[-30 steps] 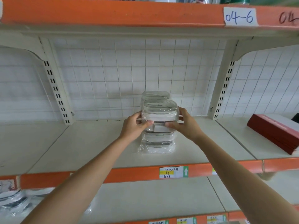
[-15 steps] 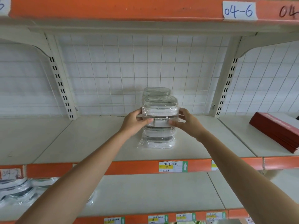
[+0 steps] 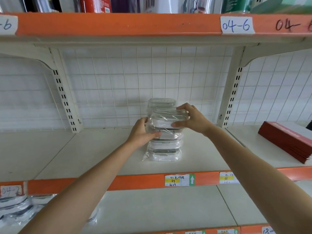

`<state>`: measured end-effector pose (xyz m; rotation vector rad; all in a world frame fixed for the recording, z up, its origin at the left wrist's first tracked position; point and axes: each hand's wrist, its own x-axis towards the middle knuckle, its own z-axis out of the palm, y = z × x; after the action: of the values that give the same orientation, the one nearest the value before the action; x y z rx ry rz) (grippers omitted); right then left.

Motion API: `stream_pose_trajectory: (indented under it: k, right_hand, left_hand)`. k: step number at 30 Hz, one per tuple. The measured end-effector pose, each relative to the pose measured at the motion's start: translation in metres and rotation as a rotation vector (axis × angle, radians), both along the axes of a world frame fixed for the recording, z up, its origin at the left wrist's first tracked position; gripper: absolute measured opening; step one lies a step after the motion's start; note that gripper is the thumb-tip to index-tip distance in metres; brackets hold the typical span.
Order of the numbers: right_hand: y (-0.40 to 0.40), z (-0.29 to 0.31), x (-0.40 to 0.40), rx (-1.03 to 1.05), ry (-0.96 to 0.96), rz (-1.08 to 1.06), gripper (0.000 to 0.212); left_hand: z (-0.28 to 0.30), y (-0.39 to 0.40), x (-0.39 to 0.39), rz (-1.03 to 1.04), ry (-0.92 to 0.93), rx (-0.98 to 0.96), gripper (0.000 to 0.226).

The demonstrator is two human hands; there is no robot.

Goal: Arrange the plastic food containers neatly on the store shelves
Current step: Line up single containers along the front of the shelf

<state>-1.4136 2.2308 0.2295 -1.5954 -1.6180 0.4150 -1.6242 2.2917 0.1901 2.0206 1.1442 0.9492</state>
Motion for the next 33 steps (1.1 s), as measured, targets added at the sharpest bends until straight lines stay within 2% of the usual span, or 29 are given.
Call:
stream_pose_trajectory:
  k: [3,6,9,13,16,20,24,28,30,33]
  right_hand:
    - [-0.019,-0.005,0.030,0.058,0.197,-0.038,0.056]
    - [-0.041,-0.019,0.054,0.093,0.335,-0.150,0.064]
    - [-0.054,-0.041,0.069,0.015,0.286,-0.325,0.077]
    - [-0.058,-0.065,0.067,-0.111,0.112,-0.443,0.074]
    - [-0.055,-0.073,0.058,-0.194,0.015,-0.500,0.075]
    - [-0.051,-0.080,0.050,-0.376,-0.193,-0.498,0.075]
    - [-0.041,-0.085,0.044,-0.427,-0.355,-0.517,0.088]
    - [-0.029,-0.084,0.034,-0.450,-0.473,-0.465,0.090]
    - [-0.024,-0.084,0.029,-0.487,-0.549,-0.457,0.086]
    - [-0.021,-0.083,0.028,-0.496,-0.584,-0.456,0.083]
  left_hand:
    - [0.009,-0.001,0.000,-0.019,0.175,0.194,0.085]
    - [0.024,-0.003,0.008,-0.097,0.349,0.348,0.088]
    - [0.032,-0.005,0.029,-0.195,0.561,0.391,0.097]
    - [0.027,-0.003,0.053,-0.165,0.875,0.437,0.106]
    - [0.024,-0.003,0.056,-0.078,0.882,0.518,0.098]
    - [0.028,-0.002,0.037,-0.037,0.698,0.554,0.101]
    - [0.024,0.006,-0.014,0.095,0.583,0.451,0.108]
    - [0.005,0.013,-0.058,0.336,0.684,0.102,0.094]
    - [-0.010,0.012,-0.063,0.310,0.791,0.013,0.093]
    - [-0.033,0.009,-0.061,0.166,0.905,0.014,0.099]
